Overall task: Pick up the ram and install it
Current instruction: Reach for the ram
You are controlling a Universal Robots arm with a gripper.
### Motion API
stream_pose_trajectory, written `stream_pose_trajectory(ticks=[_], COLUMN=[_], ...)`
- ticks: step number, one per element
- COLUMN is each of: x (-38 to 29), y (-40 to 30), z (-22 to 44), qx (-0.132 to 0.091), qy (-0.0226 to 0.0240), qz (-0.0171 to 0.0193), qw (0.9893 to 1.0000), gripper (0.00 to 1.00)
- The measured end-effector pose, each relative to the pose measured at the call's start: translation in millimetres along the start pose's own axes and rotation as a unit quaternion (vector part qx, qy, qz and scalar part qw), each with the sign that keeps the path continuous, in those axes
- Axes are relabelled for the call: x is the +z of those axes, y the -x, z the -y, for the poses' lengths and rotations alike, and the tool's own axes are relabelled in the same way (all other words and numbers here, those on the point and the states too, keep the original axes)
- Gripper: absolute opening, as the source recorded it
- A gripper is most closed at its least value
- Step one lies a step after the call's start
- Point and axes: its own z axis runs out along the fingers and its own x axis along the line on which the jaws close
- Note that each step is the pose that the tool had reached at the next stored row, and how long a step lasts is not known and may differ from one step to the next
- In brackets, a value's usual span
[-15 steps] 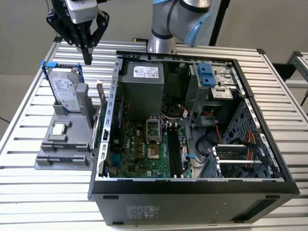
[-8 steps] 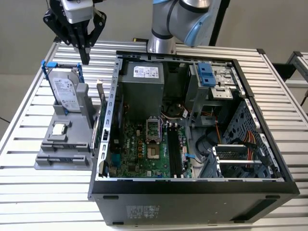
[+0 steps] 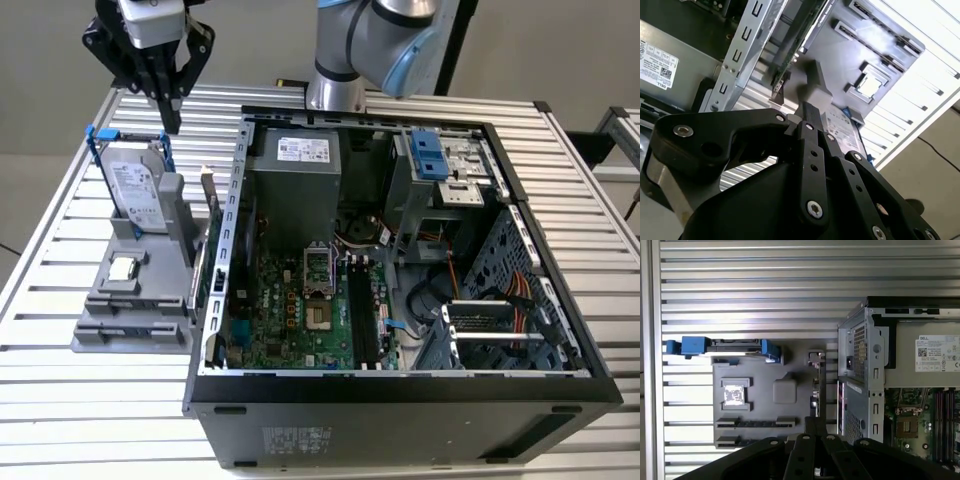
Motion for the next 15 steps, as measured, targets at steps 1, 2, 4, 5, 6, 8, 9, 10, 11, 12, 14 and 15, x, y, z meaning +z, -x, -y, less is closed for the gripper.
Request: stream_pose_trajectory(ticks=[1,2,4,5,6,8,9,10,11,12,14,15], x=[0.0,0.0,-0.1,0.0,-0.1,-0.1,-0.1,-0.1,-0.1,-0.2,-0.2,-0.2], y=[-0.9,-1.8,-3.6,-4.5,-5.5,-8.2,-9.6,-10.9,-12.2,-13.4,-15.5,-16.7], z=[0.0,0.0,0.1,0.1,0.2,0.2,0.3,0.3,0.3,0.4,0.5,0.5], qx=[0.000,0.000,0.000,0.000,0.000,0.000,0.000,0.000,0.000,0.000,0.000,0.000], qy=[0.0000,0.0000,0.0000,0.0000,0.0000,0.0000,0.0000,0.0000,0.0000,0.0000,0.0000,0.0000], qz=[0.0000,0.0000,0.0000,0.0000,0.0000,0.0000,0.0000,0.0000,0.0000,0.0000,0.0000,0.0000], qw=[1.0000,1.0000,1.0000,1.0000,1.0000,1.0000,1.0000,1.0000,1.0000,1.0000,1.0000,1.0000], gripper=[0.00,0.00,0.00,0.00,0.00,0.00,0.00,0.00,0.00,0.00,0.00,0.00])
